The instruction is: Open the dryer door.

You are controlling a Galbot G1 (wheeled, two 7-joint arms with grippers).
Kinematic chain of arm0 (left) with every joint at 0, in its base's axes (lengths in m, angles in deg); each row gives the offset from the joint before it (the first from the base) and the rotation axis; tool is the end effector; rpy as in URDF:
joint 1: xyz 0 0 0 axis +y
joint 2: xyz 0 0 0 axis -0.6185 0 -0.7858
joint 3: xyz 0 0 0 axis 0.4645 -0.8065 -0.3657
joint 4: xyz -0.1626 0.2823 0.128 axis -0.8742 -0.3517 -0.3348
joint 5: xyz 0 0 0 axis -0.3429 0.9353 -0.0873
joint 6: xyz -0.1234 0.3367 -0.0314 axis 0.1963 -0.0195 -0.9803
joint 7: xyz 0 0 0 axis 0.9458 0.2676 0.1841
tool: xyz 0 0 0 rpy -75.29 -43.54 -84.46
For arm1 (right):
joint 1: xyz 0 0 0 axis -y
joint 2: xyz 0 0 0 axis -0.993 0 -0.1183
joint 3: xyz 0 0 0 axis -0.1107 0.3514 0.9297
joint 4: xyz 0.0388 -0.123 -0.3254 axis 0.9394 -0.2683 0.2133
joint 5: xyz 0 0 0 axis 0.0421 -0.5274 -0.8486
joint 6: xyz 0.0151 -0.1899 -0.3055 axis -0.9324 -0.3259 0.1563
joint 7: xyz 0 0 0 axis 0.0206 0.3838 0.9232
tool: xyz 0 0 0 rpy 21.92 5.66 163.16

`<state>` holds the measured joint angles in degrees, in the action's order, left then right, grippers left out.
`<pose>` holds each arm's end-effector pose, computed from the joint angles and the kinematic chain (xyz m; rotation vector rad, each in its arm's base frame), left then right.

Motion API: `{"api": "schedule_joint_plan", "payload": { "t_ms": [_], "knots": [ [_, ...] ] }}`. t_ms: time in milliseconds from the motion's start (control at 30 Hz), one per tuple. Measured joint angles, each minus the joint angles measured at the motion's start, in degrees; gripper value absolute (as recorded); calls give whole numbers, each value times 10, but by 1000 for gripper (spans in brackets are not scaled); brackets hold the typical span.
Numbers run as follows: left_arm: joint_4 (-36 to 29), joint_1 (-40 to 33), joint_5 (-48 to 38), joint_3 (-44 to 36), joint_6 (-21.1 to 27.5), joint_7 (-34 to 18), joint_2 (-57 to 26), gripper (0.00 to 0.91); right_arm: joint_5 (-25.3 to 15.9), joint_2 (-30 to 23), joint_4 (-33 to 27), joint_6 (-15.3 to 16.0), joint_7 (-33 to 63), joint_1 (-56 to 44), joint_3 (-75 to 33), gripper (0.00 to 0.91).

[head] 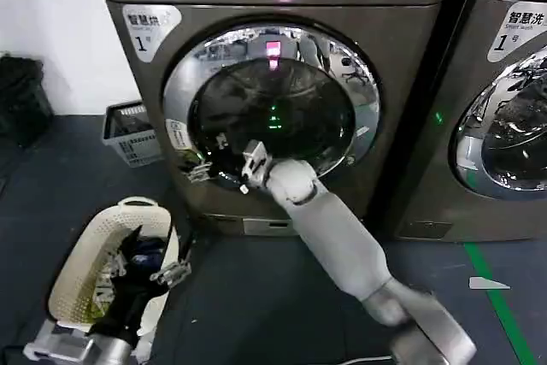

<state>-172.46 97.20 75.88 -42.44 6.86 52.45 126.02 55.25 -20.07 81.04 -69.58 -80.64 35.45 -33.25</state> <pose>0.1038 0.0405 -0.1872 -0.1384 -3.0824 -0.0774 0.5130 0.2126 -0.1819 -1.6500 2.5962 -0.3217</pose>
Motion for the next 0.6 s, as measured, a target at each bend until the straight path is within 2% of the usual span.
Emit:
{"api": "schedule_joint_plan", "payload": {
  "t_ms": [300, 433, 600],
  "knots": [
    [1, -3, -8, -1, 5, 6, -1, 907, 5, -3, -1, 0, -8, 5, 8, 907],
    [0, -3, -4, 1, 9, 12, -3, 907, 49, 4, 6, -4, -27, -2, 14, 907],
    [-3, -4, 22, 4, 12, 10, -6, 907, 62, 14, 22, -8, -58, -11, 21, 907]
  ]
}}
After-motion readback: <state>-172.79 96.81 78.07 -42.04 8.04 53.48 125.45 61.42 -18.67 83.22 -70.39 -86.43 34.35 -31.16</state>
